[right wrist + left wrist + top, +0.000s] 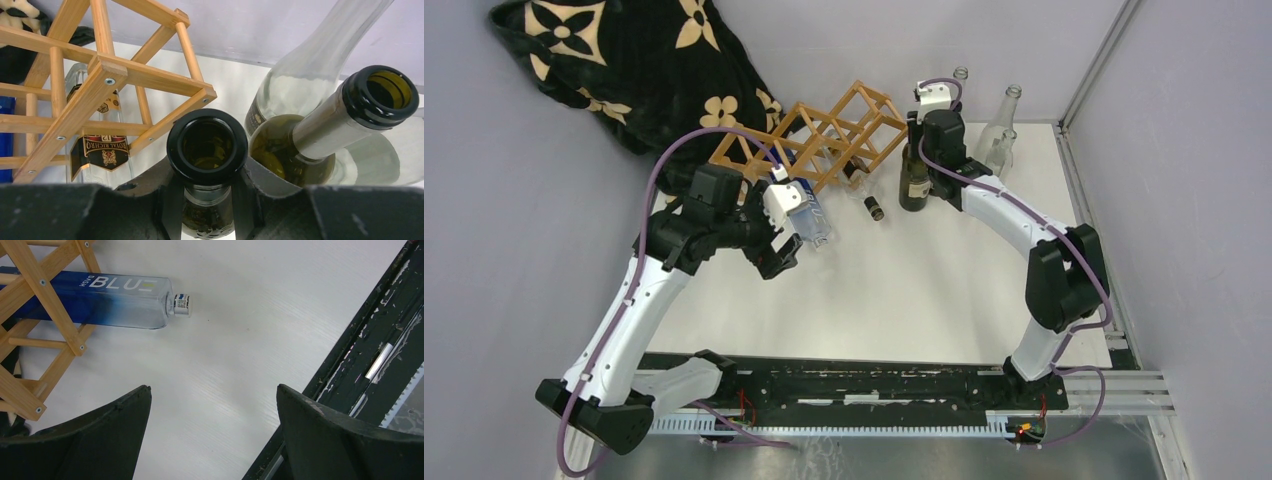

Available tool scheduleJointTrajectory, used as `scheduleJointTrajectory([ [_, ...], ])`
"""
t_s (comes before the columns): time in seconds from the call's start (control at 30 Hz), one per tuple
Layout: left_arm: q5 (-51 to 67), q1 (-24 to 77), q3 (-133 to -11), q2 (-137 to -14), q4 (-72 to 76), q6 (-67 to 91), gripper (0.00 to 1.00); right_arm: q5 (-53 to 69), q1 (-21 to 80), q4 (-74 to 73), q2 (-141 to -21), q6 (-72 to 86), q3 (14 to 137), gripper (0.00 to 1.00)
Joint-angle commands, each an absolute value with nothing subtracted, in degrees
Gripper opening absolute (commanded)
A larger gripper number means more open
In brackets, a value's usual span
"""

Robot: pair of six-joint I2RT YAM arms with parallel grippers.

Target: Take the wine bottle off the wine rack

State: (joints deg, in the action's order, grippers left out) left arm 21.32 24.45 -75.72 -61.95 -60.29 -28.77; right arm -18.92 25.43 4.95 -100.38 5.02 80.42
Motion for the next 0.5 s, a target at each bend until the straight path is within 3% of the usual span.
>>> scheduleJointTrajectory([
  [0.0, 23.4, 24.2, -76.8, -60.5, -59.9, -29.3, 1.0, -17.9, 25.3, 12.9, -99.8, 6.1, 83.7, 0.1],
  [0.1, 23.2, 24.2, -76.5, -60.3, -59.9, -29.7, 1.0, -16.8, 25.3, 11.7, -99.1, 6.2, 84.2, 0.43],
  [0.2, 23.0, 24.2, -76.4, -60.3, -59.8, -30.2, 1.0, -16.3, 25.3, 10.5, -98.0, 6.2, 84.6, 0.68],
  [0.27, 22.8, 24.2, -76.5, -60.3, -59.8, -30.2, 1.0, -16.0, 25.3, 9.7, -97.0, 6.4, 84.7, 0.79],
  [0.47, 22.0, 24.2, -76.9, -60.8, -58.9, -29.4, 1.0, -16.3, 25.3, 5.9, -93.1, 7.1, 85.2, 0.95],
])
